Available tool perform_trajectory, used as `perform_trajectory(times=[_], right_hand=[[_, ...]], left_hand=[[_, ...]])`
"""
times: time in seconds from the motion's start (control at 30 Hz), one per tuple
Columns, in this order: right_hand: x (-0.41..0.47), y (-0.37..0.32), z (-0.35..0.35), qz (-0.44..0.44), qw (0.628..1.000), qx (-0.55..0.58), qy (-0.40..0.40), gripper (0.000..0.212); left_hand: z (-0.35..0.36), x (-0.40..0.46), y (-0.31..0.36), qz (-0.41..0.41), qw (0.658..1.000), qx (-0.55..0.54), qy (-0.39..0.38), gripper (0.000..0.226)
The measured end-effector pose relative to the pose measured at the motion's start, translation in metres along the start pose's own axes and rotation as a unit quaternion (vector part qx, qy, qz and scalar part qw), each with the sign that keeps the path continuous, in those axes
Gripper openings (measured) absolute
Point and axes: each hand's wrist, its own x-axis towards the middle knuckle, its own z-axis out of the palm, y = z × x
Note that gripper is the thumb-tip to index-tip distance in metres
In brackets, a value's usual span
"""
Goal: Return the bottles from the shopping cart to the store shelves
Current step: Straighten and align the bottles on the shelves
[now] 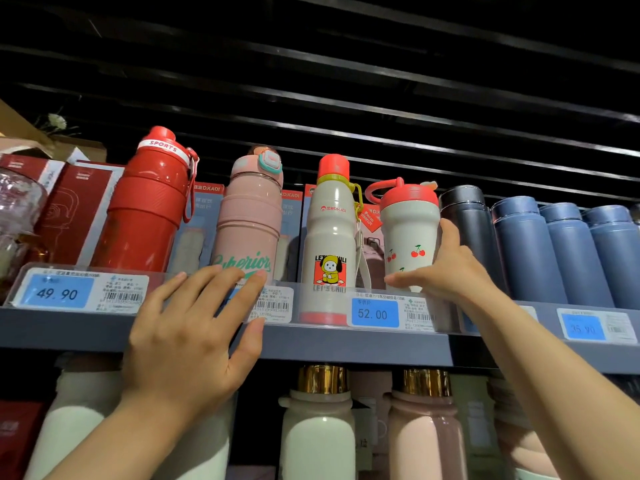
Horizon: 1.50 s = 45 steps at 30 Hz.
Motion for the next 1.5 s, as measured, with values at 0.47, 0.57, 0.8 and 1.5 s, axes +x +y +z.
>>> perform_trajectory(times=[0.47, 0.57, 0.8, 1.5], right_hand=[[0.002, 0.002, -0.002, -0.027, 0.999, 0.032, -0.011, 0.118], [0.001, 0.001, 0.0, -0.021, 1.0, 0.019, 0.002, 0.12], [0.0, 0.002, 0.003, -0.03, 0.999, 0.003, 0.016, 0.113], [0.042, 0.085, -0.063, -0.113, 0.991, -0.068, 0.015, 0.103]], left_hand=[[0.003, -0.002, -0.002, 0.0, 1.0, -0.006, 0.007, 0.047], [0.003, -0.001, -0.002, 0.001, 1.0, -0.005, 0.003, 0.046], [0.001, -0.002, -0.003, -0.005, 1.0, -0.003, -0.009, 0.045], [0.027, 0.059, 0.176, 0.032, 0.988, -0.09, -0.123, 0.05]])
